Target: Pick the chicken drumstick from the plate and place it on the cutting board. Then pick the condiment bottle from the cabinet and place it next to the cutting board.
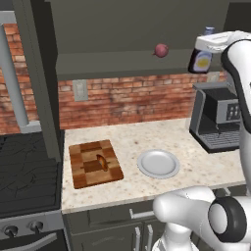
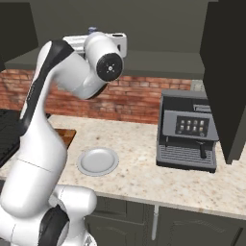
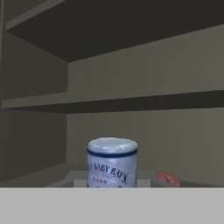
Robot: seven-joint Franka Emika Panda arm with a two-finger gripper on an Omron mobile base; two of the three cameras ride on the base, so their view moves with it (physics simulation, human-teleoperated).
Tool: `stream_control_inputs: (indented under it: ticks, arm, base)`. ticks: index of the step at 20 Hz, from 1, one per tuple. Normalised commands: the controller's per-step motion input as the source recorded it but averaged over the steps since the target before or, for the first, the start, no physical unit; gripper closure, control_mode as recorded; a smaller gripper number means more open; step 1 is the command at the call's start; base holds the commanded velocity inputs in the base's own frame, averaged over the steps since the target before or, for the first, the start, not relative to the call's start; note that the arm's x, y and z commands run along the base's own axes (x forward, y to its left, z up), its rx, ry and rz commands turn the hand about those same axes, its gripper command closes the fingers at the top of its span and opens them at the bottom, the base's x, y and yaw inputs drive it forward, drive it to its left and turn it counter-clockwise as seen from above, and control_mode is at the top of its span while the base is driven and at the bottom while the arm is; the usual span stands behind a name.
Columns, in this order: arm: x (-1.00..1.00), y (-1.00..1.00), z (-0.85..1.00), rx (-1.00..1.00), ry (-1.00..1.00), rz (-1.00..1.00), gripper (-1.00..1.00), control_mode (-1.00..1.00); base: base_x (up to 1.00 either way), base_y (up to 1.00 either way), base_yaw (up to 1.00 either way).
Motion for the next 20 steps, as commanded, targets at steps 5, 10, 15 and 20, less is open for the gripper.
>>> stream_control_inputs:
  ticks: [5,10,15,20]
  arm:
    - [-0.54,0.0,0.0,0.0,0.0,0.0,1.0,-1.0]
    - [-0.49,0.01,0.0,0.0,0.0,0.0,1.0,-1.0]
    - [-0.37,0.01,-0.1,0.0,-0.03,0.0,1.0,-1.0]
    - [-0.34,0.0,-0.23,0.0,-0.06,0.0,1.0,-1.0]
  base:
    - [0.0,0.0,0.0]
    - [0.0,0.0,0.0]
    - [0.0,0.0,0.0]
    - [0.0,0.0,0.0]
